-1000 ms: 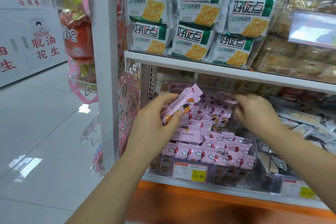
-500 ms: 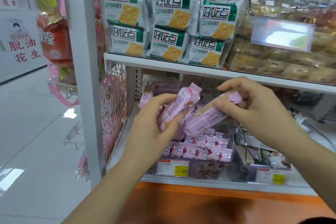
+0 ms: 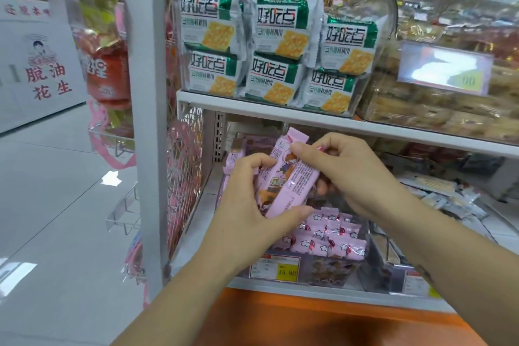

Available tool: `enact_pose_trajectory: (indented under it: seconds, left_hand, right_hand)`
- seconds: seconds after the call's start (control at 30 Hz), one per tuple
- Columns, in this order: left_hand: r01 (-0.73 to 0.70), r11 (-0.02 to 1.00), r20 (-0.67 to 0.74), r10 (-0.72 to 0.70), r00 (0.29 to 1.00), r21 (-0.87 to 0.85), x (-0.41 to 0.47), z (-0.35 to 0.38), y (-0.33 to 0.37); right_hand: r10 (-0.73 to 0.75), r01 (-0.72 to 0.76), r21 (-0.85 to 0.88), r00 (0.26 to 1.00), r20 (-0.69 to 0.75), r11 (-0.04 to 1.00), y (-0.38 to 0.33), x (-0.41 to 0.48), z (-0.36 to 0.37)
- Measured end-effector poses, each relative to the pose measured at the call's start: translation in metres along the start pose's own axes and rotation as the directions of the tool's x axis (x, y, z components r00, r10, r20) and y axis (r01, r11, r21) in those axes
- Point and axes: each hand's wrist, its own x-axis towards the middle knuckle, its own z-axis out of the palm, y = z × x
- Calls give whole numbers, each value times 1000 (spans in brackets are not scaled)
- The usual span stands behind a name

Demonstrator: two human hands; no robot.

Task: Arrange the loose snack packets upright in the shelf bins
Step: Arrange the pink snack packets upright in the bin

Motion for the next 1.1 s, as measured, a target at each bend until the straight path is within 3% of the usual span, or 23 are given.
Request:
enact_pose_trajectory:
  seconds: [0.13, 0.3, 0.37, 0.47, 0.57, 0.67, 0.77, 0.93, 1.1]
  left_hand:
    - [-52, 996, -62, 56, 996, 77, 4, -6, -5]
    - [-14, 1000, -167, 15, 986, 7, 9, -20, -7]
    - [-4, 1000, -238, 5, 971, 6, 11, -28, -7]
    - [21, 999, -340, -10, 941, 29, 13, -41, -11]
    - [44, 997, -368, -17, 930, 65, 13, -47, -16]
    - [49, 996, -365, -18, 931, 76, 13, -47, -15]
    - [53, 996, -361, -22, 932, 77, 14, -46, -14]
    - [43, 999, -345, -30, 938, 30, 13, -47, -13]
    - [66, 997, -261, -75, 962, -45, 11, -41, -11]
  right_hand:
    - [33, -43, 136, 997, 72, 990, -8, 4, 9]
    - [18, -64, 264, 985, 172, 962, -14, 3, 12]
    - [10, -34, 146, 987, 160, 989, -8, 4, 11]
    - [-26, 71, -180, 970, 240, 981, 10, 5, 12]
    - [-29, 256, -511, 912, 410, 820, 31, 3, 20]
    - [5, 348, -702, 894, 448, 621, 46, 3, 31]
    - [3, 356, -729, 898, 440, 585, 47, 2, 32]
    - [-249, 439, -657, 896, 367, 613, 40, -4, 14]
    - [-366, 506, -545, 862, 351, 668, 44, -14, -23]
